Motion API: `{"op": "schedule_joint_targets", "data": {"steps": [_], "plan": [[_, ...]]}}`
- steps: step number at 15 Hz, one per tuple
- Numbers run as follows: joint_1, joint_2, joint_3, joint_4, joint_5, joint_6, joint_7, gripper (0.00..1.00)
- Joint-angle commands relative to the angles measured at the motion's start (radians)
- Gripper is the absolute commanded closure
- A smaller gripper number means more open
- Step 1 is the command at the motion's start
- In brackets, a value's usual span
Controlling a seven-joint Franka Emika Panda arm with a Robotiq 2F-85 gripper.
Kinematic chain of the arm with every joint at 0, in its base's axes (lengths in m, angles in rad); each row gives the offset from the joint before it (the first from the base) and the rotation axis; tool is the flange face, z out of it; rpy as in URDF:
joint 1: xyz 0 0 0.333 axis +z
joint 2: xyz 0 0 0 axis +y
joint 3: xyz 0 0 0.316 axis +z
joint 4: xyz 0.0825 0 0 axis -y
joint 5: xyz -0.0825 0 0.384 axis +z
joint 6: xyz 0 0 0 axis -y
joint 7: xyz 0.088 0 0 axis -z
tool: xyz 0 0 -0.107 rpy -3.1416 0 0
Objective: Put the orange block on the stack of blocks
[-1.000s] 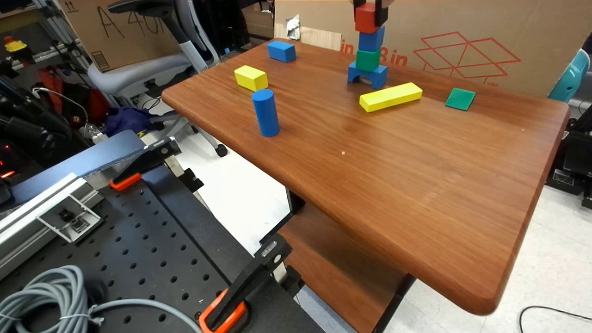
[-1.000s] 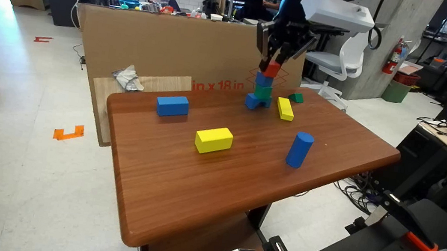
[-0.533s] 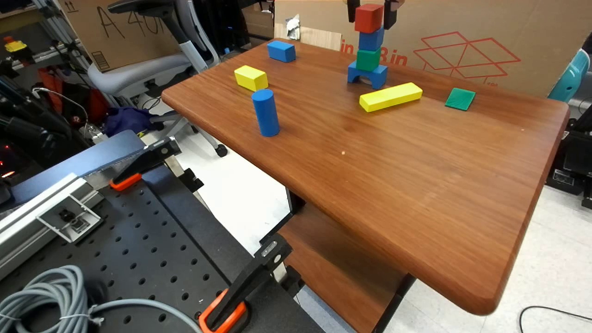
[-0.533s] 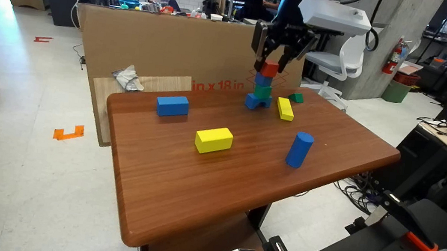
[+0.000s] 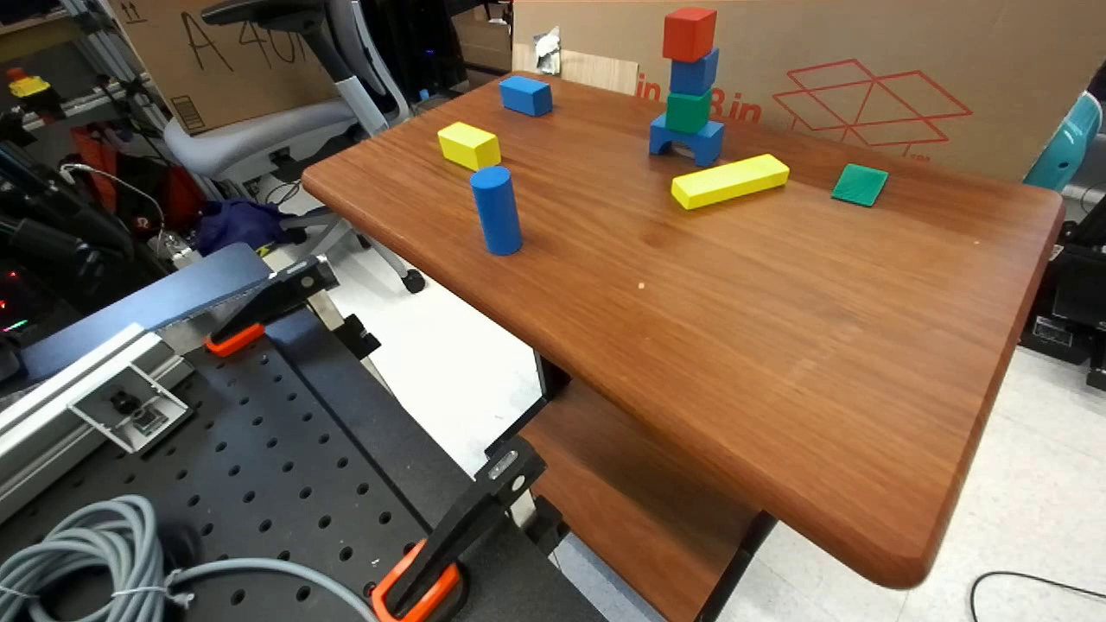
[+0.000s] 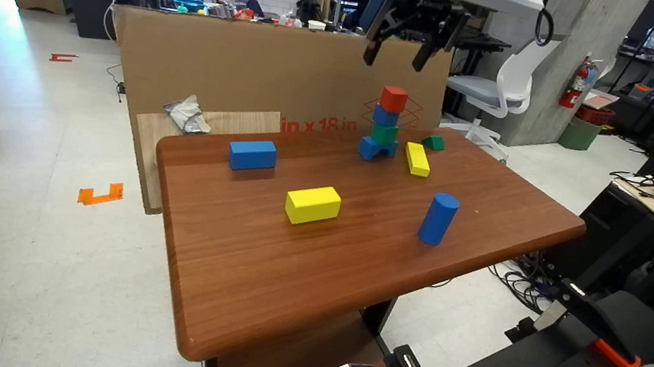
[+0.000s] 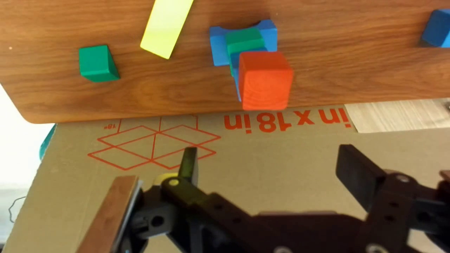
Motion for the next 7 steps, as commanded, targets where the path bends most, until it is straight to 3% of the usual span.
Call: {"op": "schedule_joint_targets", "data": {"steps": [1,2,3,7], "plan": [[-0.024,-0.063,0.022,0.033,0.043,-0.129,-0.003,0.00],[-0.022,-0.077,0.017,0.036,0.050,-0.191,0.008,0.00],[-0.005,-0.041,0.003,0.032,0.019,-0.106,0.007,0.00],[-0.006,-0.068,0.002,0.037,0.029,-0.167,0.011,0.00]]}}
